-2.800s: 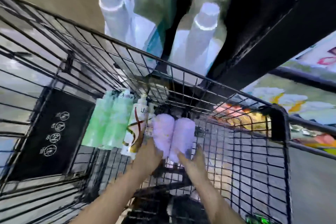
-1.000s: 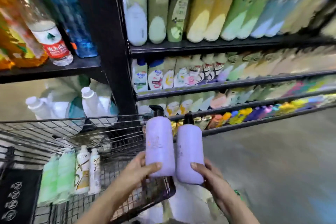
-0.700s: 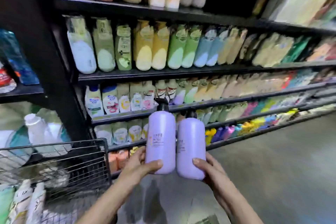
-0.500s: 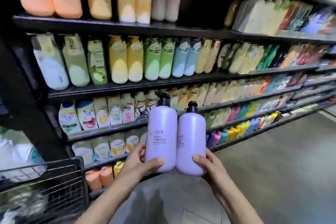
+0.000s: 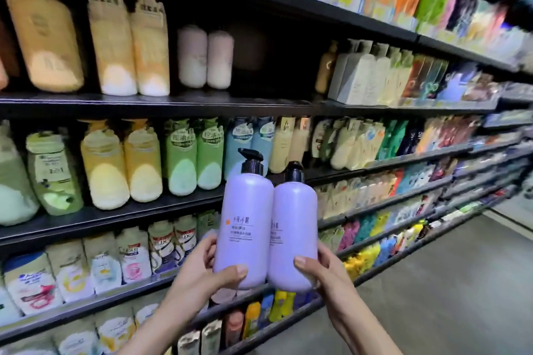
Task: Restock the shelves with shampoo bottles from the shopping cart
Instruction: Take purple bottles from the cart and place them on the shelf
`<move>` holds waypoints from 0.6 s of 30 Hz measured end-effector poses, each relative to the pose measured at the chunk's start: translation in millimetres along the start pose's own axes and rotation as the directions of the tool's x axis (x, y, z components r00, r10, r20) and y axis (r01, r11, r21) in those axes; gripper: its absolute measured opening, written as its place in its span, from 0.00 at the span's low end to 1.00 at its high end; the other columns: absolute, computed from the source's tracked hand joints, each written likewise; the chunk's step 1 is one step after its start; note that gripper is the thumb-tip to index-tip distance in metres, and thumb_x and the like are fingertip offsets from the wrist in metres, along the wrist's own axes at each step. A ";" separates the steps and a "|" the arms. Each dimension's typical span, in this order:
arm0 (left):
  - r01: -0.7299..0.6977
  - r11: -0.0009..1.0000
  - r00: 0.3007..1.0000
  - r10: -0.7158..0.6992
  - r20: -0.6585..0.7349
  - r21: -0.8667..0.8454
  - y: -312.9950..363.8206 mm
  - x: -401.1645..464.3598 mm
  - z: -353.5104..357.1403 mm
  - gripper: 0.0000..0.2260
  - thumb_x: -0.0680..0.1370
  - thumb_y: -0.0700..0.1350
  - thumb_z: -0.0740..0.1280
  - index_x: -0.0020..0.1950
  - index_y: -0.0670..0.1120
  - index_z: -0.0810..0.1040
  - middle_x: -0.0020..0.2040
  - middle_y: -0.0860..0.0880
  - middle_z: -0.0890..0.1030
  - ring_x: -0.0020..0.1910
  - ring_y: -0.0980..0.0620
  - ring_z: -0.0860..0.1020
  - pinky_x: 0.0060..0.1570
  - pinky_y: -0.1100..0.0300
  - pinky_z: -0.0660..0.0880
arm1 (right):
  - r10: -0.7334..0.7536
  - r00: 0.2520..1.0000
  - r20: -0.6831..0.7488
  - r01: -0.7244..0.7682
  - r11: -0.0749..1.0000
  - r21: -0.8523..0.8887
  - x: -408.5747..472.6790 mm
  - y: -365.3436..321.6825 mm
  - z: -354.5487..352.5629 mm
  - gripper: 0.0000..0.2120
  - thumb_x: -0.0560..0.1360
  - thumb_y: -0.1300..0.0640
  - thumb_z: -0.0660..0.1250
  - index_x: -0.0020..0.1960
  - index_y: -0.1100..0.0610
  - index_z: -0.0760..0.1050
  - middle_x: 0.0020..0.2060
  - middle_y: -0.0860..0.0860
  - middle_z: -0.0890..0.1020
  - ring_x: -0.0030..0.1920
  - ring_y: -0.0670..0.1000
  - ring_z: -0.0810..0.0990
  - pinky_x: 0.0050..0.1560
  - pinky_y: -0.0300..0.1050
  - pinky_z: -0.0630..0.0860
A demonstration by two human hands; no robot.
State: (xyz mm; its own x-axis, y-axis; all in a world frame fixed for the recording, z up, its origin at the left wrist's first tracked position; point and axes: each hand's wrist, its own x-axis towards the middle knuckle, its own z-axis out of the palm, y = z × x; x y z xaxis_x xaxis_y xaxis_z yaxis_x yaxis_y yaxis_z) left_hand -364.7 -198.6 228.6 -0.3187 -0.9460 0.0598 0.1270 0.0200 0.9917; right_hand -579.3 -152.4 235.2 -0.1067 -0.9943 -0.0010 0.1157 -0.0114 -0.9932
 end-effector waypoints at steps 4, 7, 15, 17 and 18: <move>-0.072 0.997 0.996 0.074 -0.041 0.040 23.9 75.1 5.3 0.40 0.49 0.51 0.75 0.60 0.40 0.73 0.55 0.44 0.82 0.48 0.59 0.81 0.44 0.68 0.76 | -0.072 0.997 0.043 0.073 0.997 -0.022 77.3 -35.2 -17.1 0.34 0.54 0.50 0.75 0.60 0.57 0.76 0.52 0.54 0.85 0.51 0.52 0.83 0.45 0.41 0.79; -0.143 0.986 0.989 0.145 -0.024 0.085 45.2 125.9 4.7 0.45 0.46 0.56 0.80 0.61 0.42 0.73 0.53 0.47 0.84 0.50 0.57 0.81 0.46 0.67 0.76 | -0.143 0.986 0.081 0.147 0.988 -0.045 134.2 -58.7 -25.4 0.33 0.57 0.51 0.75 0.61 0.55 0.76 0.54 0.54 0.84 0.54 0.53 0.82 0.48 0.43 0.78; -0.278 0.935 0.931 0.319 -0.179 0.222 105.9 206.3 -2.0 0.40 0.49 0.56 0.77 0.58 0.45 0.75 0.52 0.50 0.84 0.50 0.56 0.81 0.47 0.66 0.77 | -0.280 0.936 0.215 0.298 0.953 -0.055 248.2 -117.5 -22.0 0.33 0.58 0.50 0.75 0.62 0.53 0.75 0.55 0.53 0.83 0.57 0.55 0.81 0.53 0.48 0.79; -0.302 0.917 0.907 0.360 -0.219 0.259 122.3 217.6 -5.9 0.35 0.52 0.55 0.75 0.58 0.47 0.75 0.52 0.52 0.84 0.51 0.57 0.81 0.48 0.65 0.77 | -0.308 0.914 0.264 0.332 0.942 -0.049 269.6 -133.8 -15.9 0.32 0.59 0.50 0.75 0.62 0.52 0.76 0.55 0.53 0.83 0.56 0.54 0.82 0.52 0.46 0.79; -0.310 0.908 0.896 0.378 -0.234 0.280 130.0 223.0 -8.6 0.34 0.53 0.55 0.74 0.57 0.48 0.75 0.52 0.52 0.84 0.50 0.58 0.81 0.47 0.66 0.77 | -0.324 0.904 0.279 0.350 0.936 -0.046 279.3 -140.7 -12.0 0.31 0.59 0.50 0.75 0.62 0.52 0.76 0.55 0.52 0.83 0.57 0.53 0.81 0.54 0.47 0.78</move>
State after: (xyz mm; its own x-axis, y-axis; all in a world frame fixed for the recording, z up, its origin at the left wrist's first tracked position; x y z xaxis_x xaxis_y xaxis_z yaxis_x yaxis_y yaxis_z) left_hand -411.1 -409.7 369.9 -0.0176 -0.9156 0.4018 -0.0491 0.4021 0.9143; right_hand -637.2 -427.2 373.3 0.1412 -0.9248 0.3533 0.0251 -0.3534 -0.9351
